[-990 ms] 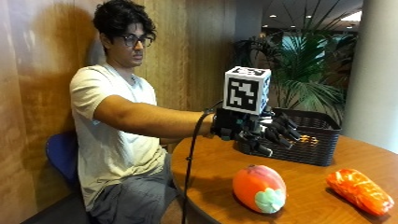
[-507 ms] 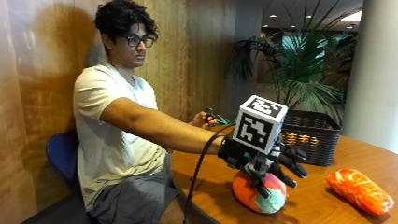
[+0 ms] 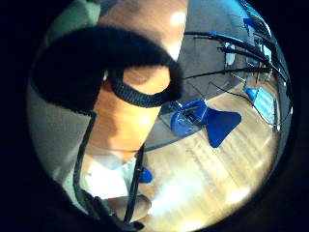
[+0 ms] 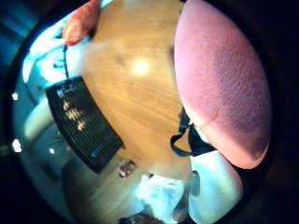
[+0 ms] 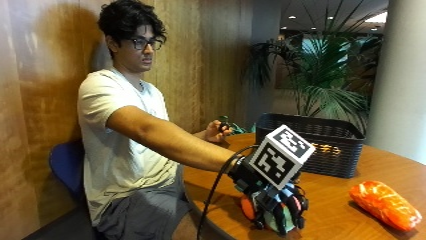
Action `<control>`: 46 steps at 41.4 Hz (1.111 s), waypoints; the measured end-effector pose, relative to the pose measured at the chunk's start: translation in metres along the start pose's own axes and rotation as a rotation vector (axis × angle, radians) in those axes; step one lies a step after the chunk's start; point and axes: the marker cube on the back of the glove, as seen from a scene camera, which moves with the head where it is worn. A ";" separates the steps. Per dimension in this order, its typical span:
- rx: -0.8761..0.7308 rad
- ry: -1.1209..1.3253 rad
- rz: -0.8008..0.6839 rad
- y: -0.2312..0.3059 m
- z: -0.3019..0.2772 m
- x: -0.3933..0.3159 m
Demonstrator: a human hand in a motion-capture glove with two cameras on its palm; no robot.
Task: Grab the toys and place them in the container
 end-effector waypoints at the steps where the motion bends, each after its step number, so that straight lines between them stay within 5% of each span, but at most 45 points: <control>1: 0.021 -0.002 -0.004 0.000 0.000 0.000; 13: 0.333 -0.045 -0.137 0.000 -0.002 0.001; 46: 0.442 -0.059 -0.267 0.040 -0.052 -0.023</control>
